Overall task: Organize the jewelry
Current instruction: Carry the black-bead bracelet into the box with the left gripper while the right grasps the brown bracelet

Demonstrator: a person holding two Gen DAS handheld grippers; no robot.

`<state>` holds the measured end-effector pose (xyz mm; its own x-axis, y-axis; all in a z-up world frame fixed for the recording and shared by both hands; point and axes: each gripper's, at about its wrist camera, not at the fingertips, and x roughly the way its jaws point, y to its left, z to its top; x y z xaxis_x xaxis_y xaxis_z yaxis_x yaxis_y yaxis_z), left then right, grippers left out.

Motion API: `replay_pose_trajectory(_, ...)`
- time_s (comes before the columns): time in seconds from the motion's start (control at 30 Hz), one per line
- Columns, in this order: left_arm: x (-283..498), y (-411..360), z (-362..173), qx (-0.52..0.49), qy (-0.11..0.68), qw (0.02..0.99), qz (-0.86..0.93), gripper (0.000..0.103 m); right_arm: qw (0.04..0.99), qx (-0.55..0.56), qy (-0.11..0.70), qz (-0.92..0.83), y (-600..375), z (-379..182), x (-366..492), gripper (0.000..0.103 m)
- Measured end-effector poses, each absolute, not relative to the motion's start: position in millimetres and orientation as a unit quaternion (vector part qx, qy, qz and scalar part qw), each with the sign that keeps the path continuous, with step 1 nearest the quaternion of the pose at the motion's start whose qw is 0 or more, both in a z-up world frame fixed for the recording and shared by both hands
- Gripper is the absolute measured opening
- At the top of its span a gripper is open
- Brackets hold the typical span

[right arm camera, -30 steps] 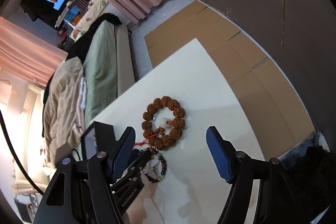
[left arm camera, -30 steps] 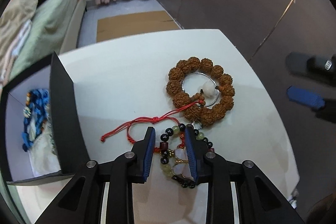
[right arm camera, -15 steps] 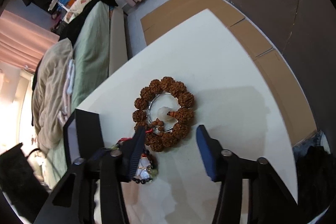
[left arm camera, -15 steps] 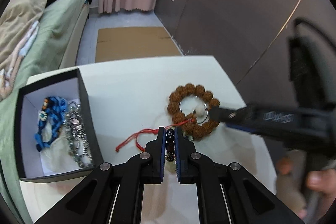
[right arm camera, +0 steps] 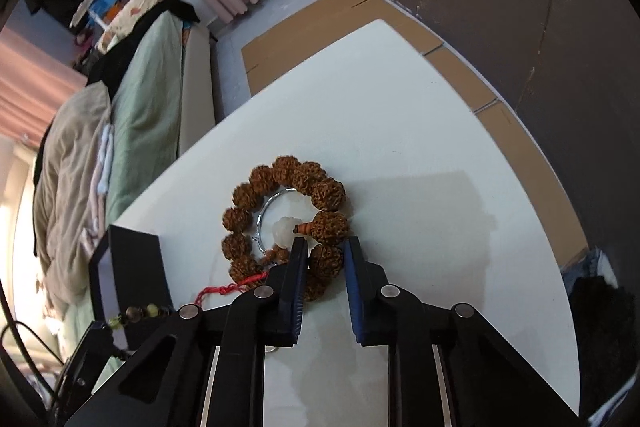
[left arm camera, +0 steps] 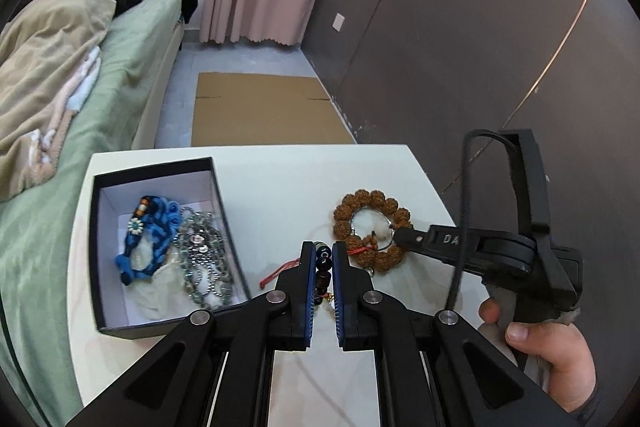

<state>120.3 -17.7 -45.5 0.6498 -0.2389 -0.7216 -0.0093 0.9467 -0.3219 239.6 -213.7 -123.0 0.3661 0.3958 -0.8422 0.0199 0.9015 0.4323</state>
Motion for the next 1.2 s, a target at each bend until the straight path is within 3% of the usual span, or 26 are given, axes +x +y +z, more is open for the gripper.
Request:
replay_pose_trajectory(0.6,90,61,-18,-0.208,0.358,0.910,-0.019,0.008,0.839,0.262,0.416,0.233,-205,-42,185,0.020)
replay_pose_trajectory(1.2,100,82,-25,-0.245,0.347,0.905,-0.014,0.008,0.820,0.292,0.373,0.321,-151,-21,172,0.020)
